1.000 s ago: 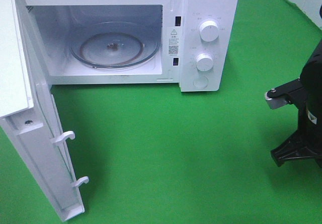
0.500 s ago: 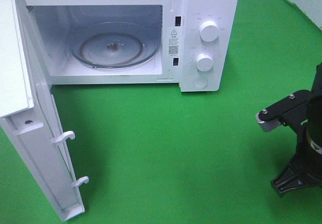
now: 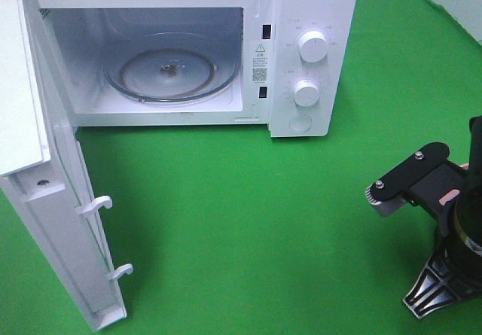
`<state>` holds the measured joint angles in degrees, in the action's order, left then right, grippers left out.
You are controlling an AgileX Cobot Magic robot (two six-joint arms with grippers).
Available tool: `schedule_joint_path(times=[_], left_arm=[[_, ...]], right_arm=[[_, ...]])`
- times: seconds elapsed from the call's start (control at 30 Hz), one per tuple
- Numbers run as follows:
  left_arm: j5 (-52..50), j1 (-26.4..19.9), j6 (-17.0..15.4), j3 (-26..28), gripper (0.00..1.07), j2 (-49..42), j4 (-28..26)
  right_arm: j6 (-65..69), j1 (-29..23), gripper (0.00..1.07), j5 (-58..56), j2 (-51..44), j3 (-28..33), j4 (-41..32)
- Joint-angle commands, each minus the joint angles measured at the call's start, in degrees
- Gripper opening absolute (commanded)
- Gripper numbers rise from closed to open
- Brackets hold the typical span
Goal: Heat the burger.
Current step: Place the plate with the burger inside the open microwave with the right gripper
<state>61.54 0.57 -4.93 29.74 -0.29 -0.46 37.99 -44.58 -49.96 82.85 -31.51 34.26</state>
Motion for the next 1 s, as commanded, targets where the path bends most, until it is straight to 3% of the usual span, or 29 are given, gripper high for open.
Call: schedule_joint_path(times=[0.03,0.77,1.0], left_arm=[[-0.4,-0.2,0.1,-0.2,1.0,-0.3,-0.1],[-0.4,-0.2,0.1,-0.2,1.0,-0.3,-0.1],[-0.4,-0.2,0.1,-0.2,1.0,-0.3,-0.1]], right_arm=[[0.7,-2.6,0.0,-3.6,-1.0,0.3,3.1],[0.6,-19.1,0.01,-7.6,-1.3,0.3,8.3],[0.6,-21.1,0.0,-7.7,-1.3,0.3,9.5]])
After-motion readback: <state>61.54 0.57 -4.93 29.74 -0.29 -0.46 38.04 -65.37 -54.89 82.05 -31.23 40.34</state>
